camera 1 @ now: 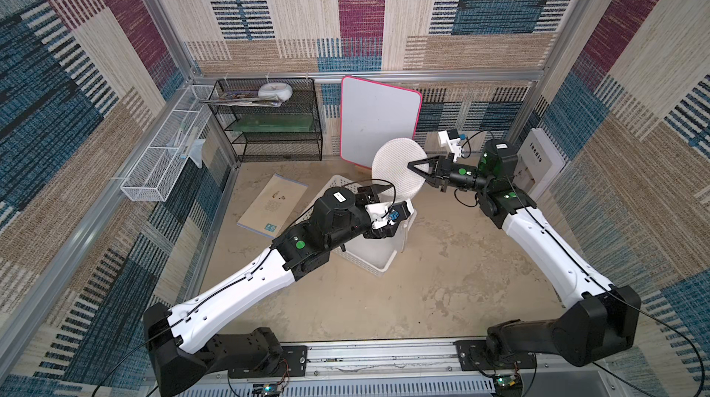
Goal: Turn the laundry bag inside out
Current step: Turn over the laundry bag.
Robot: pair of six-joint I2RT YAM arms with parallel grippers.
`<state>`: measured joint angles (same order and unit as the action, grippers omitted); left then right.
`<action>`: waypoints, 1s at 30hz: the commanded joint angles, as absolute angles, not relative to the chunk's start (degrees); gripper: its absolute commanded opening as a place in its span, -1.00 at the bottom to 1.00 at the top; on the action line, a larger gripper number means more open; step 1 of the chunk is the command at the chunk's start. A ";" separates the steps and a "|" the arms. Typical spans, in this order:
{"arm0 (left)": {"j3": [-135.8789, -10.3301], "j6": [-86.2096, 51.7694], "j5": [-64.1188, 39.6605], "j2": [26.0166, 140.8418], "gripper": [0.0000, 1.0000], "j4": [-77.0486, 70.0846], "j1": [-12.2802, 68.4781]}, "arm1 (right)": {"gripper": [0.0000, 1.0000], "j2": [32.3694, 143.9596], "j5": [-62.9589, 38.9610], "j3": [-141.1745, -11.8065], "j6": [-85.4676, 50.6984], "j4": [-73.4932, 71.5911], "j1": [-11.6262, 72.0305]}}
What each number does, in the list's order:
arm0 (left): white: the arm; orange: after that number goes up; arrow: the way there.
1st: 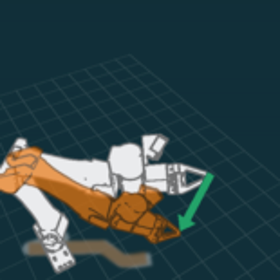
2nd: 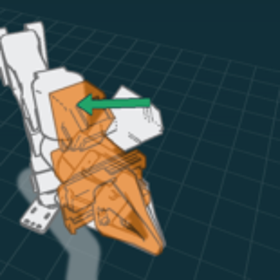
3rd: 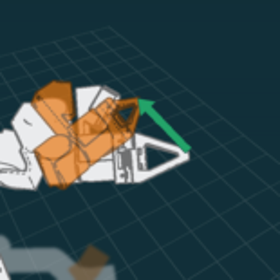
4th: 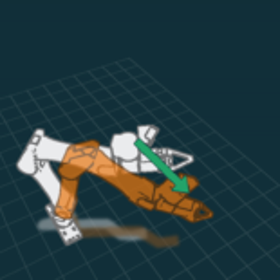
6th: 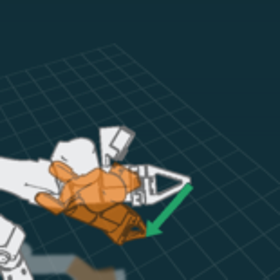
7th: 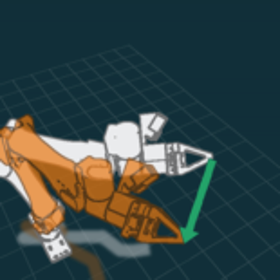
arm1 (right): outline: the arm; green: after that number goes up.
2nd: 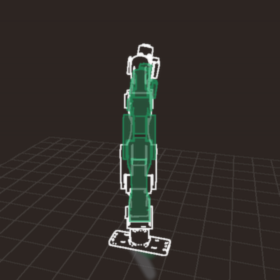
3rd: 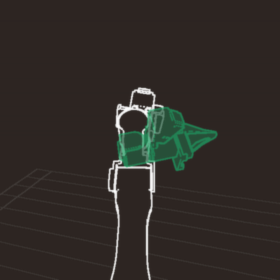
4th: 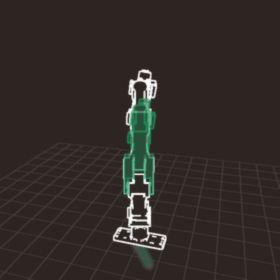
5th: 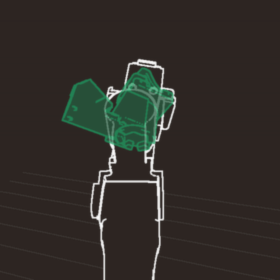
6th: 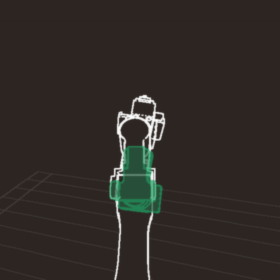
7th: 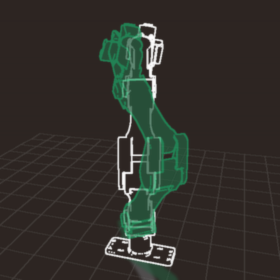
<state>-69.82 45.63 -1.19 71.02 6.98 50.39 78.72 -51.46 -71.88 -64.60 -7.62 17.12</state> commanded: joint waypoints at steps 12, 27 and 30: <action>-75.17 61.09 14.69 76.11 0.21 10.60 50.79 | -1.00 81.34 -55.37 -74.77 -67.61 -12.26 20.20; -77.58 54.57 12.20 74.97 -1.00 13.74 49.26 | 0.07 79.75 -50.23 -81.23 -55.86 -0.38 16.08; -80.55 46.44 4.69 74.17 -1.00 19.08 45.79 | 0.20 76.60 -43.91 -81.59 -44.43 5.32 13.49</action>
<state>-78.63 54.96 11.75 75.07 13.76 47.92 78.78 -50.43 -81.06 -56.95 -1.13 14.79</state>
